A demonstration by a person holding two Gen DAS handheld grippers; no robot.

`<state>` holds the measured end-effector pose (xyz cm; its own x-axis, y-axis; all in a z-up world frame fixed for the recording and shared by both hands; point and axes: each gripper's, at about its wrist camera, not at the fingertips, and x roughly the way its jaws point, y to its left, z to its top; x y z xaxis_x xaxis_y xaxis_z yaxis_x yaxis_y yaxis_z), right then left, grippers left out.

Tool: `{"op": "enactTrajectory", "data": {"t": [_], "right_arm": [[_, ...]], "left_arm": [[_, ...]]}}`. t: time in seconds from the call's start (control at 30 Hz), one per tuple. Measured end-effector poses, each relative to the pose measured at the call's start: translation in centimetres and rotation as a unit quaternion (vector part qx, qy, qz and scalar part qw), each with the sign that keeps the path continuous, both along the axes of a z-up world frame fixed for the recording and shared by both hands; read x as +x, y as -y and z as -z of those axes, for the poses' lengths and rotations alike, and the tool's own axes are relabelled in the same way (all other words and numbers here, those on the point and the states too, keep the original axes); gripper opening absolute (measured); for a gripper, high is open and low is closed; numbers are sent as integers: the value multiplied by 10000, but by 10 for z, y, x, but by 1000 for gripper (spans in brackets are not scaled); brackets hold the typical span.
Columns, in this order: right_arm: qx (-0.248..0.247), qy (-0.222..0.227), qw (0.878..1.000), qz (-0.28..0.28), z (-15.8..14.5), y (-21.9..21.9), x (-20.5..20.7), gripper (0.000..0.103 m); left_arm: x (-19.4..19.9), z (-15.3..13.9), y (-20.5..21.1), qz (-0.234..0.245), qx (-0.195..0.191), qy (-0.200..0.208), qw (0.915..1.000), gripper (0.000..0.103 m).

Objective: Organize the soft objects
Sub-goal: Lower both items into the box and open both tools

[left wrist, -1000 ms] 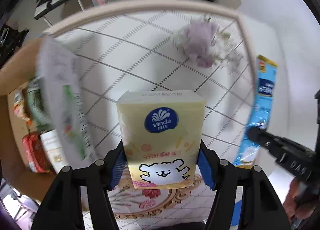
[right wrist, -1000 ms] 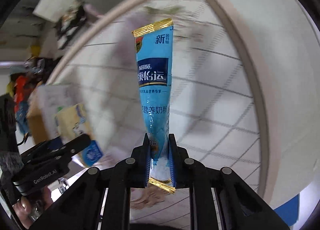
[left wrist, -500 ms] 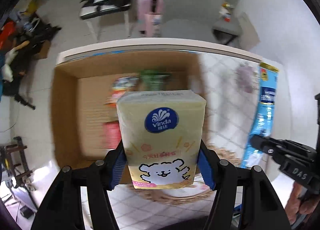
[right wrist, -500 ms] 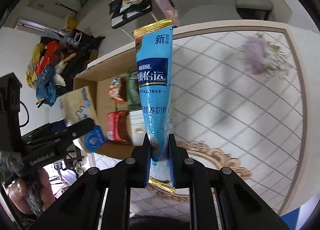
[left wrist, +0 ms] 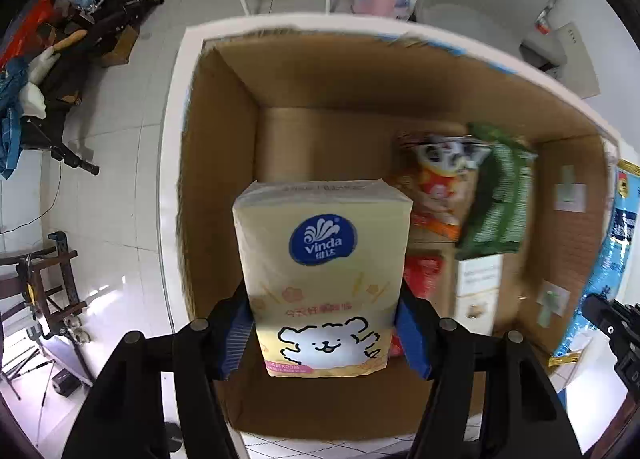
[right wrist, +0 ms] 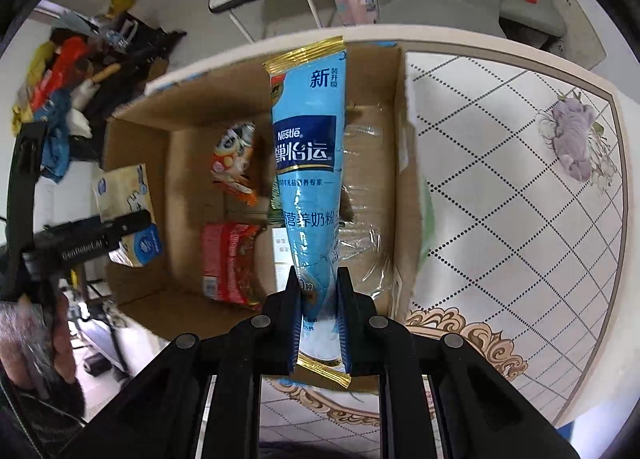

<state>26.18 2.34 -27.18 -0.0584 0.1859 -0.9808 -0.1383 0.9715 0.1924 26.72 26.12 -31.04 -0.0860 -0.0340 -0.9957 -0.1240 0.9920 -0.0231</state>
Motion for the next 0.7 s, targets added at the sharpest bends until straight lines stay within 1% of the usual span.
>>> {"op": "enactTrajectory", "data": {"t": [0.03, 0.13, 0.37, 0.43, 0.47, 0.57, 0.67, 0.7], "right_arm": [[-53, -36, 10000, -18, 7, -4, 3, 17], [-211, -106, 9997, -113, 21, -11, 7, 17], [-408, -221, 9988, -176, 45, -15, 14, 17], [-463, -224, 9985, -196, 46, -18, 14, 17], [-517, -224, 9981, -241, 48, -20, 14, 17], [-630, -250, 9974, -223, 55, -20, 18, 18], [-640, -240, 9976, -129, 56, -17, 18, 28], [-649, -220, 9976, -114, 53, -16, 18, 41]], "left_arm": [[6, 9, -2, 20, 10, -24, 10000, 61], [17, 20, -4, 48, 65, -76, 9999, 61], [47, 30, 5, 211, 106, -18, 9997, 61], [54, 35, 7, 263, 114, -52, 9996, 61], [56, 38, 6, 269, 136, -59, 9995, 62], [61, 42, 4, 204, 382, -87, 9990, 62], [60, 40, 1, 68, 376, -165, 9991, 62], [60, 38, 0, 50, 392, -182, 9991, 62]]}}
